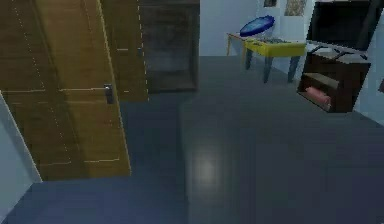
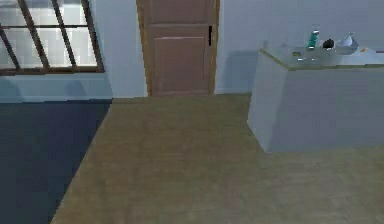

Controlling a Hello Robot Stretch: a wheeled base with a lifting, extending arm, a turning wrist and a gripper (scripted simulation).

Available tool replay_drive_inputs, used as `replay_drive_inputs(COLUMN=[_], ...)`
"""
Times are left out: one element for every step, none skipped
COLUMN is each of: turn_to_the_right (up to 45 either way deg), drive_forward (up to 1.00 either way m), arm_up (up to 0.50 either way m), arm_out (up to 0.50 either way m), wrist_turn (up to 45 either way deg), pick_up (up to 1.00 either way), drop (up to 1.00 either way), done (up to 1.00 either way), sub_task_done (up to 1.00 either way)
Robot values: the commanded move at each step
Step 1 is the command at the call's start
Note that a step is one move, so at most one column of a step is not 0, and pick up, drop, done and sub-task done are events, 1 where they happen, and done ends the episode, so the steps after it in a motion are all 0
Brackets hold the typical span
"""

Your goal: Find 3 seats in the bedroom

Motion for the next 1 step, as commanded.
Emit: replay_drive_inputs(turn_to_the_right=[0.0], drive_forward=[1.0], arm_up=[0.0], arm_out=[0.0], wrist_turn=[0.0], pick_up=[0.0], drop=[0.0], done=[0.0], sub_task_done=[0.0])
